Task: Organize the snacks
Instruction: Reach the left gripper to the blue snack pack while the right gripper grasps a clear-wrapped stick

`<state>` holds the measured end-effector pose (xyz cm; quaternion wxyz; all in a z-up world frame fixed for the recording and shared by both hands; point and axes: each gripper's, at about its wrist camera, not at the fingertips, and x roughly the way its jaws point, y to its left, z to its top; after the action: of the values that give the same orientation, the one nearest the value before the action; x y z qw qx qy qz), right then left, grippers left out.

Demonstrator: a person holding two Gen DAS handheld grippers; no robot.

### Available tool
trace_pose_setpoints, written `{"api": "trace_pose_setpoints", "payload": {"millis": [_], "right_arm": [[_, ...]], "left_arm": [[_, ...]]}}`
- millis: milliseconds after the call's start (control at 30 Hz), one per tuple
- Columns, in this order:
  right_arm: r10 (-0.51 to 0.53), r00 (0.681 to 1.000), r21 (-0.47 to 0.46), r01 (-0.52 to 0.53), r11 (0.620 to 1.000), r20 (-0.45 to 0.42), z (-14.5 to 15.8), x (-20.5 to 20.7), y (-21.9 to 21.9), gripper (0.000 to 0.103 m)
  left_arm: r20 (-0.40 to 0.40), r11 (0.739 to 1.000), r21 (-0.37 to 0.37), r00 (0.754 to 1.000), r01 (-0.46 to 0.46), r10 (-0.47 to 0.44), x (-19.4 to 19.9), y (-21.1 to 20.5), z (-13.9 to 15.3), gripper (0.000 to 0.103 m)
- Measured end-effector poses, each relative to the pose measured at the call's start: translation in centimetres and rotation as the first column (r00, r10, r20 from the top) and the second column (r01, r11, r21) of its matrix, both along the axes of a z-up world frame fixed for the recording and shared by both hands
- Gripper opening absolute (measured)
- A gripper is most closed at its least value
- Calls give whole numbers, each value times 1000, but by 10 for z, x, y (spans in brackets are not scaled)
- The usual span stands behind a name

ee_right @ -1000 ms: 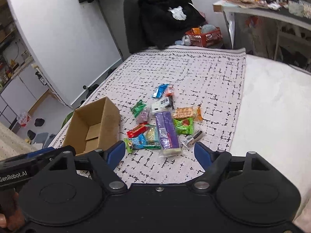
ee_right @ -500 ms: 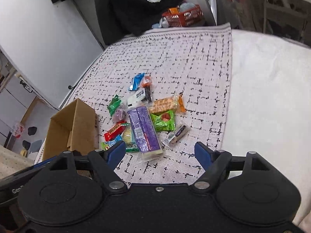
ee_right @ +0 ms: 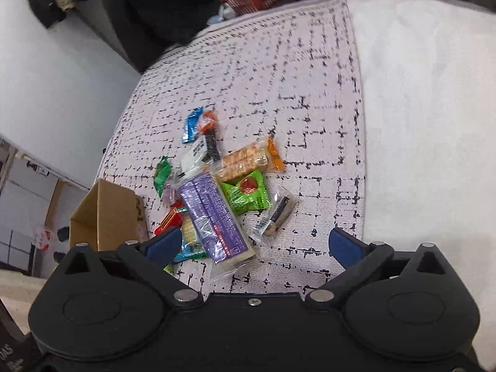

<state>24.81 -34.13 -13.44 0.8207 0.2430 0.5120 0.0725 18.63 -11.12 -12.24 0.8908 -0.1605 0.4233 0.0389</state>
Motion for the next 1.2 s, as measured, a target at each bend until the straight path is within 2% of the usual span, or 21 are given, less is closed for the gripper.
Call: {"api": "trace_pose_setpoints", "payload": {"millis": [67, 167, 233, 433, 533, 600, 767, 1033, 1200], "right_arm": [[-7, 1000, 5, 7, 1000, -4, -5, 4, -1, 101], [0, 1000, 10, 1, 1000, -15, -12, 10, 0, 93], [-2, 999, 20, 3, 1000, -33, -19, 13, -1, 83], [-17, 998, 42, 20, 999, -69, -33, 23, -2, 66], [-21, 997, 45, 25, 999, -79, -38, 28, -1, 65], [-14, 996, 49, 18, 999, -86, -42, 31, 0, 65], [-4, 994, 48, 9, 999, -108, -49, 38, 3, 63], [-3, 986, 38, 9, 999, -164, -61, 49, 7, 63], [-2, 984, 18, 5, 1000, -177, -65, 53, 12, 63]], "left_arm": [[-2, 999, 8, 1000, -31, 31, 4, -1, -5, 89], [-8, 998, 13, 998, -65, 65, 10, -3, -13, 86], [-10, 997, 20, 997, -74, 74, 14, -6, -18, 84], [-49, 991, 50, 991, -126, 128, 26, -11, -39, 62], [-60, 985, 52, 984, -165, 168, 29, -7, -48, 54], [-76, 981, 50, 978, -188, 192, 31, -5, -53, 45], [-88, 968, 55, 965, -244, 248, 32, 4, -59, 36], [-127, 960, 82, 953, -267, 276, 37, 11, -65, 37], [-119, 959, 121, 956, -255, 269, 40, 15, -65, 46]]}}
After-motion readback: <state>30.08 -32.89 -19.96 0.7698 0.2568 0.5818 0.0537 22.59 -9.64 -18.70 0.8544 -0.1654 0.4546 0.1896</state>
